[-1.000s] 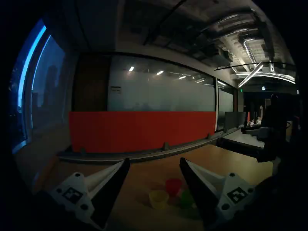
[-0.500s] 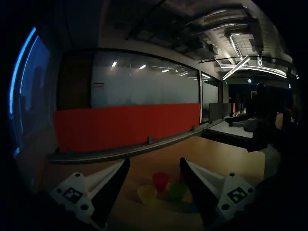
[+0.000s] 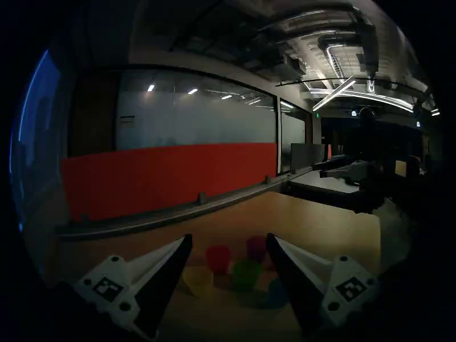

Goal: Pour water

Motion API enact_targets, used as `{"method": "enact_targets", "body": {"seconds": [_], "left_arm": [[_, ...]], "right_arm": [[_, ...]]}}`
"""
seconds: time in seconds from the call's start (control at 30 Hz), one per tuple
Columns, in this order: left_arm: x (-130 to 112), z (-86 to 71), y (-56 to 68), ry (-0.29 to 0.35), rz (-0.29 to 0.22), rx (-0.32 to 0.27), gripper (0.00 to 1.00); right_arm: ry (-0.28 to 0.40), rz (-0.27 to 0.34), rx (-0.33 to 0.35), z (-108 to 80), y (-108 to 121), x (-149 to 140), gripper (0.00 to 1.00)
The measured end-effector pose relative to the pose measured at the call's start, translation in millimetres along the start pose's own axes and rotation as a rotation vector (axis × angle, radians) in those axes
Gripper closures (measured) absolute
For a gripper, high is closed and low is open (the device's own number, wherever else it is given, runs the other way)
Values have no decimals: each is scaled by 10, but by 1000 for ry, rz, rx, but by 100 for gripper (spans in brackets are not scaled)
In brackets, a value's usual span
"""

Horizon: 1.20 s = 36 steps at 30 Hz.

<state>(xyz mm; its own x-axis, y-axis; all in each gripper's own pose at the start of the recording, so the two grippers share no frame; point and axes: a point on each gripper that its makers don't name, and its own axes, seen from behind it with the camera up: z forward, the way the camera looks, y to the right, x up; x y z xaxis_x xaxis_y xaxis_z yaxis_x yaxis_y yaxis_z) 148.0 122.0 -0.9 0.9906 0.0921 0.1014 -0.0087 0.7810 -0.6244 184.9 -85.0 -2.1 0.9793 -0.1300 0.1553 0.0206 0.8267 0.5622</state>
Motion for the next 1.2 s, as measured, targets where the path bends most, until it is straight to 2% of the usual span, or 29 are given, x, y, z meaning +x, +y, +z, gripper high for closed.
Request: {"method": "enact_targets", "body": {"seconds": [0.57, 0.97, 1.2], "left_arm": [[-366, 158, 190, -53, 35, -90, 4], [-663, 267, 480, -96, 59, -178, 4], [-908, 336, 612, -145, 84, -213, 4]], "right_arm": [[-83, -60, 23, 69, -22, -330, 0], [-119, -61, 41, 144, -46, -521, 0], [-131, -61, 50, 188, -68, -580, 0]]}}
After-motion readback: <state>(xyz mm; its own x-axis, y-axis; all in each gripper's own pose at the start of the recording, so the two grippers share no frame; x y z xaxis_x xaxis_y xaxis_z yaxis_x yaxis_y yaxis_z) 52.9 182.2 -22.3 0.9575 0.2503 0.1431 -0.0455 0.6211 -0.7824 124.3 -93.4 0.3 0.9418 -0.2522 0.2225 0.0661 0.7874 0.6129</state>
